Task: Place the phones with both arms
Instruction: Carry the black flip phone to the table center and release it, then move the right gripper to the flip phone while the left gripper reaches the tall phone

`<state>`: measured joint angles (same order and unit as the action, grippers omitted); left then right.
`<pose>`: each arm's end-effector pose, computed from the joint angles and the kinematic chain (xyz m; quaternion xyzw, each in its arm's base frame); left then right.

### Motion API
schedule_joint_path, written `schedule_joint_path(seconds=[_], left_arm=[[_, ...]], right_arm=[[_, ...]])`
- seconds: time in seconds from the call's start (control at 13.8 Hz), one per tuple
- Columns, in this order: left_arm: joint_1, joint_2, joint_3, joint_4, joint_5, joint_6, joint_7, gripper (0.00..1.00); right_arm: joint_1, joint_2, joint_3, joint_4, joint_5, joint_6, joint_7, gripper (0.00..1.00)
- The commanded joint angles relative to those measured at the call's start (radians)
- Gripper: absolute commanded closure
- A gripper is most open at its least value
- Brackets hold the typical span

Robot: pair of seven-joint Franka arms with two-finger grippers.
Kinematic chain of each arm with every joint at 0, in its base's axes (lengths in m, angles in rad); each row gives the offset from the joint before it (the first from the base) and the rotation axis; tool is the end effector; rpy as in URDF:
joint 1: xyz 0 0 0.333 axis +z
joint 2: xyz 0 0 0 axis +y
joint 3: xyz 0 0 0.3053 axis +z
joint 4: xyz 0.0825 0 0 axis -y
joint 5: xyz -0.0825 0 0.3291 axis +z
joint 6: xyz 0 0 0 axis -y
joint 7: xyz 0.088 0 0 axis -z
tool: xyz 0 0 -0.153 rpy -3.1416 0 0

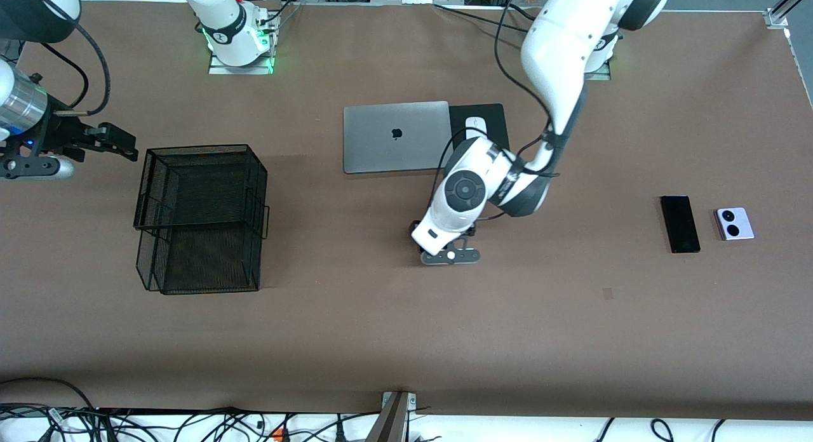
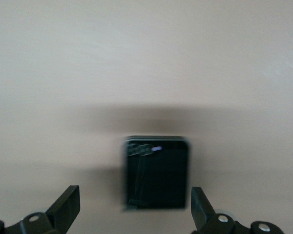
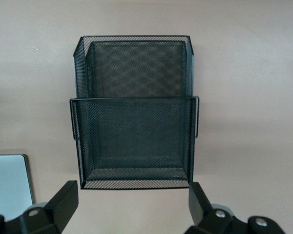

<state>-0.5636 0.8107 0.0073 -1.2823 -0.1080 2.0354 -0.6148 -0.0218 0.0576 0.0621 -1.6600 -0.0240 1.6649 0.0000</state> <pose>0.5746 -0.3709 0.2335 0.9971 0.0537 -0.0487 0.0215 0.5171 0.0167 0.5092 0.9994 0.0216 -0.0261 0.0107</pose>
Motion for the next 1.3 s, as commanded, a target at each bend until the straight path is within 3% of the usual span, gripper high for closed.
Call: schedule_joint_path(seconds=[0.0, 0.22, 0.36, 0.58, 0.94, 1.23], left_arm=[[0.124, -0.143, 0.003, -0.031, -0.006, -0.228, 0.079, 0.0], [0.298, -0.203, 0.019, -0.032, 0.002, -0.395, 0.25, 0.0], [0.388, -0.228, 0.031, -0.035, 0.014, -0.415, 0.372, 0.0], [0.529, -0.236, 0.036, -0.043, 0.124, -0.445, 0.498, 0.0], [0.681, -0.228, 0.037, -0.135, 0.209, -0.403, 0.656, 0.0], [0.795, -0.231, 0.033, -0.336, 0.243, -0.091, 0.854, 0.0]], right_arm=[[0.025, 0.016, -0.002, 0.005, 0.015, 0.016, 0.023, 0.0], [0.109, 0.037, -0.002, 0.005, 0.016, 0.022, 0.174, 0.0], [0.201, 0.071, -0.002, 0.006, 0.018, 0.08, 0.294, 0.0], [0.362, 0.169, -0.002, 0.034, 0.018, 0.214, 0.446, 0.0], [0.626, 0.514, -0.005, 0.394, 0.007, 0.248, 0.814, 0.0], [0.773, 0.709, -0.015, 0.589, -0.057, 0.297, 0.986, 0.0]])
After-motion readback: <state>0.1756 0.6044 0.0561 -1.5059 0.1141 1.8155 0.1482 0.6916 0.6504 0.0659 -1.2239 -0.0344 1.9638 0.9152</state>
